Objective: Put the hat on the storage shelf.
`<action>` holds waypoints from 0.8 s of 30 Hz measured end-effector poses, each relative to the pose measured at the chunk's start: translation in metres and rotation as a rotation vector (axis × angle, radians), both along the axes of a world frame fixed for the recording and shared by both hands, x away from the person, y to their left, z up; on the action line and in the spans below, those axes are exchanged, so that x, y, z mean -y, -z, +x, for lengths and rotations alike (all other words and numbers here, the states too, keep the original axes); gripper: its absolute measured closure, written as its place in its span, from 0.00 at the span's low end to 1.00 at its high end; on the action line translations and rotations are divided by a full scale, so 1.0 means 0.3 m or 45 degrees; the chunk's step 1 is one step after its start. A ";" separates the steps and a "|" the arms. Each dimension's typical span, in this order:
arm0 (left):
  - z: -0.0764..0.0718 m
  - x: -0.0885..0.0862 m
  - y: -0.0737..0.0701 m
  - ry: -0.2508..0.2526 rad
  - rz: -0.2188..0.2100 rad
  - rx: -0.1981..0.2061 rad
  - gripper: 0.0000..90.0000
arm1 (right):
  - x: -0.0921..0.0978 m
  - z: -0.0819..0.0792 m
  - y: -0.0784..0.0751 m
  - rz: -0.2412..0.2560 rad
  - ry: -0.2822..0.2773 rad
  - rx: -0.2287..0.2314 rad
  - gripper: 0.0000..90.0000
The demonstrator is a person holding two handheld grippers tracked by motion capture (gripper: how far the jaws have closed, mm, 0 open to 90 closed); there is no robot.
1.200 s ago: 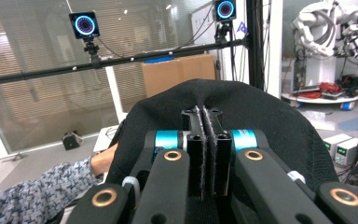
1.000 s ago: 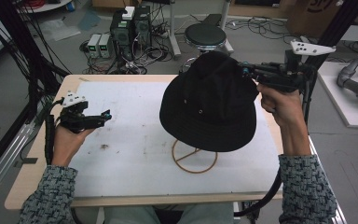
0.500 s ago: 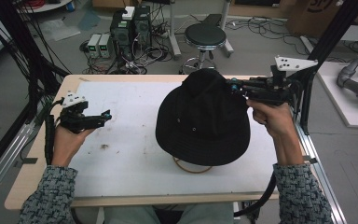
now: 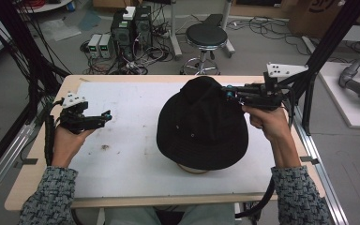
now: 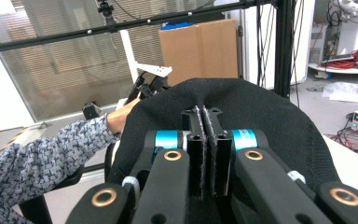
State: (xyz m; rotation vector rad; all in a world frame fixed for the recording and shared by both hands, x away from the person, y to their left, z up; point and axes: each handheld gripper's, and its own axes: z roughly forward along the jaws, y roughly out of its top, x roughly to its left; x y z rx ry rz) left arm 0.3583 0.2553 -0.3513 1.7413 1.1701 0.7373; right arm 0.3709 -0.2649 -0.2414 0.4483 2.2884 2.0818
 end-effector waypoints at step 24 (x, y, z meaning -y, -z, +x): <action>-0.002 -0.005 -0.002 -0.006 -0.006 0.001 0.11 | -0.009 -0.001 0.038 -0.078 -0.005 0.003 0.98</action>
